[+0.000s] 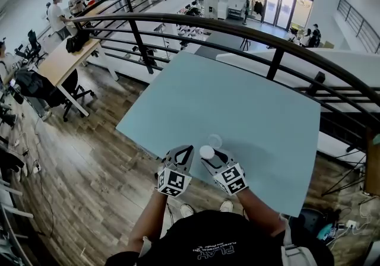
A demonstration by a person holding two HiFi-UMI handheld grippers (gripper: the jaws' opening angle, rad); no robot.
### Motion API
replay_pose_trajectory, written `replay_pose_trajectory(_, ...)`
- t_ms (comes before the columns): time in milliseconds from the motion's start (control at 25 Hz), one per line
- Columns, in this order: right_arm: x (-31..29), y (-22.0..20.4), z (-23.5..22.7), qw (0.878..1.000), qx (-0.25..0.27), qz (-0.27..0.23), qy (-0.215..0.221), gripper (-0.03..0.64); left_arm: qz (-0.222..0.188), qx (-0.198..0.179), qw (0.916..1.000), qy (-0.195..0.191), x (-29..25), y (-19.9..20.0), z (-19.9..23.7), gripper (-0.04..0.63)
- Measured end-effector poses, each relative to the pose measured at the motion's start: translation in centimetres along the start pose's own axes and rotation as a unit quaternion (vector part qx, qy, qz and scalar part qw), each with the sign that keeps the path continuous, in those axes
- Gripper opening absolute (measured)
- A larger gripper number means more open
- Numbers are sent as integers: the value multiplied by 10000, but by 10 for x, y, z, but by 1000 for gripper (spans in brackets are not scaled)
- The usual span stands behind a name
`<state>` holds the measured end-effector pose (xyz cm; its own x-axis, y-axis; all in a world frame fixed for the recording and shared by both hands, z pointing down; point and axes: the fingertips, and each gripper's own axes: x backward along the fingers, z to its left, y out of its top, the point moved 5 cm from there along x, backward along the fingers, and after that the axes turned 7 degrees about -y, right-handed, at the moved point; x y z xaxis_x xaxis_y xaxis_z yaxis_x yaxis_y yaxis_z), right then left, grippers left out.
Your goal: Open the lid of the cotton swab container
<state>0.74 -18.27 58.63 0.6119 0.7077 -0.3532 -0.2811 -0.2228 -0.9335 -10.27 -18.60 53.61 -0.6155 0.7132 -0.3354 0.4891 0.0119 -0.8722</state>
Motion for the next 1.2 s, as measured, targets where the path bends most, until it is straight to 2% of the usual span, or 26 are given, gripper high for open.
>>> replay_pose_trajectory(200,4,7,-8,9996,40,-124,-266,227,-192,634,9978,7,7,-6,2,13)
replay_pose_trajectory(400,8,12,-15,9987,-22,-240,-442,227,-256,1043,9942,57,11,-14,4,14)
replay_pose_trajectory(720,18,19,-24,9950,-84,-579,-810,229,-497,1869,9808,235,19,-27,7,12)
replay_pose_trajectory(1200,20,22,-25,9933,37,-610,-984,227,-732,2062,9740,591,31,-28,13,13)
